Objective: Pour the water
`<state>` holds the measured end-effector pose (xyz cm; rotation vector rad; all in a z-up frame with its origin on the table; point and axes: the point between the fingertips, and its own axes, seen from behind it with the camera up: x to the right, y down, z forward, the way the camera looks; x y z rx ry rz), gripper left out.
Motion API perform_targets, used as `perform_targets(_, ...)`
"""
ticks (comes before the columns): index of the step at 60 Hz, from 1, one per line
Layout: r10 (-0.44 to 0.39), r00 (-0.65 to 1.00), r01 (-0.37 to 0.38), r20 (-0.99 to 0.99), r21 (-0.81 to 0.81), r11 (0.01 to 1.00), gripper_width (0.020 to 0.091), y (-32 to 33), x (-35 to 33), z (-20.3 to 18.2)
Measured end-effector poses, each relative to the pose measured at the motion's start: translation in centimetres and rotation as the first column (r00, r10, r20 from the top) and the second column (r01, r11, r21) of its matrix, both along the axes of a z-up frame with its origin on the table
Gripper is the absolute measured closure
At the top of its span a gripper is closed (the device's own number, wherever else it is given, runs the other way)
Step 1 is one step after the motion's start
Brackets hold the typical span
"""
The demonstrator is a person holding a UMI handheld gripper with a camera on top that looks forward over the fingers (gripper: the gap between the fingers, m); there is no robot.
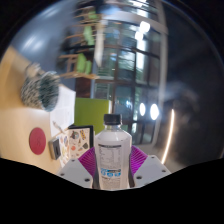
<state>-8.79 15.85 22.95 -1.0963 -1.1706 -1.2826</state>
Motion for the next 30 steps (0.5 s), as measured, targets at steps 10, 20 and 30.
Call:
perform_targets(10, 0.043, 0.838, -0.027, 0.545, -0.038, 0.999, 0.07, 1.7, -4.6, -4.8)
perform_targets(20, 0.044, 0.774, -0.009, 0.632, -0.058, 0.998, 0.0701, 1.3, -4.8, -6.7)
perform_targets(30, 0.041, 0.784, -0.015, 0.619, -0.048, 0.999, 0.0701, -1.1, -4.5, -5.5)
